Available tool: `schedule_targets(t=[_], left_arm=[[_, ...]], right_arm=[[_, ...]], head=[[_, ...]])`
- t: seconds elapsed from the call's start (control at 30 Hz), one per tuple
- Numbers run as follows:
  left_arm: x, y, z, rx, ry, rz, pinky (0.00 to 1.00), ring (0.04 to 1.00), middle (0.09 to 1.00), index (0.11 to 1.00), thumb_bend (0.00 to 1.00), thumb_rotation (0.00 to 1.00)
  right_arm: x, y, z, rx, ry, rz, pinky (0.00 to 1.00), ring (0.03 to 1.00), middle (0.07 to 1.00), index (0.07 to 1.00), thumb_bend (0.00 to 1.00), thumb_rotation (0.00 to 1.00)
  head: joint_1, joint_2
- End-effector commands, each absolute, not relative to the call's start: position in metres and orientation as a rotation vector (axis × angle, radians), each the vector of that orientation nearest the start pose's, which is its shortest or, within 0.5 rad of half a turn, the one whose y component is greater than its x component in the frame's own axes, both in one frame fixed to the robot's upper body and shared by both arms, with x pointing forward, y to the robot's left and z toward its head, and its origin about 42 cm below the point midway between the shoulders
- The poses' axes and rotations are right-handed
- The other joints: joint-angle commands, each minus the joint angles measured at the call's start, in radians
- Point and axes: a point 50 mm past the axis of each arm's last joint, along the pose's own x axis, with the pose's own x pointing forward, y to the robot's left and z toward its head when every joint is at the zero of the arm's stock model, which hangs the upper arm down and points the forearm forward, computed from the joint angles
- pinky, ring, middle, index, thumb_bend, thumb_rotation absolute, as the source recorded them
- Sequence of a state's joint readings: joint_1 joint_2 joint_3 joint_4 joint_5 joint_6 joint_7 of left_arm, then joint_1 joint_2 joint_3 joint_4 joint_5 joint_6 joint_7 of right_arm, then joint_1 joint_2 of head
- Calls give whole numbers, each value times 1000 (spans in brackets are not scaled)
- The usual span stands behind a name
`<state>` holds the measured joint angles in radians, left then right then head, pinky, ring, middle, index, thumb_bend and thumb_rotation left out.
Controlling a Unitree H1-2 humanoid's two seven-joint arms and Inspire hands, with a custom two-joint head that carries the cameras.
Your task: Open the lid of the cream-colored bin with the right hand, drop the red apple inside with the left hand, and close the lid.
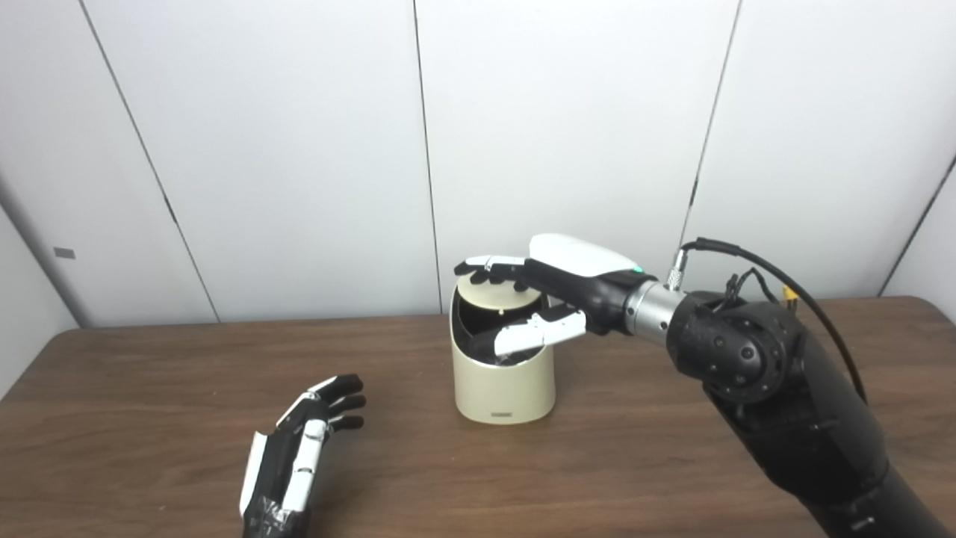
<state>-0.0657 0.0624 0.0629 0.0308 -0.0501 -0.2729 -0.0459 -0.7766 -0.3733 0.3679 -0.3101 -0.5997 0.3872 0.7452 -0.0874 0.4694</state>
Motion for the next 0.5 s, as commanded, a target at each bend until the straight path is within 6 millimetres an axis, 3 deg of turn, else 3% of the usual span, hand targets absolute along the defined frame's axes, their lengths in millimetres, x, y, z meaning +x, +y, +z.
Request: schedule_targets(t=[0.0, 0.17, 0.47], left_arm=[[301, 241, 132, 30, -336, -1, 682, 743, 769, 756, 393, 827], [301, 239, 134, 32, -334, 0, 683, 744, 767, 753, 397, 823], [300, 238, 137, 36, -343, 4, 681, 744, 769, 756, 401, 824]], right_arm=[[393, -149, 389, -1201, -440, 576, 814, 884, 887, 888, 757, 925], [393, -151, 387, -1210, -425, 580, 834, 897, 890, 884, 739, 934], [387, -154, 380, -1218, -414, 589, 822, 896, 885, 881, 797, 980]], head=[[-1, 1], [1, 3], [5, 15]])
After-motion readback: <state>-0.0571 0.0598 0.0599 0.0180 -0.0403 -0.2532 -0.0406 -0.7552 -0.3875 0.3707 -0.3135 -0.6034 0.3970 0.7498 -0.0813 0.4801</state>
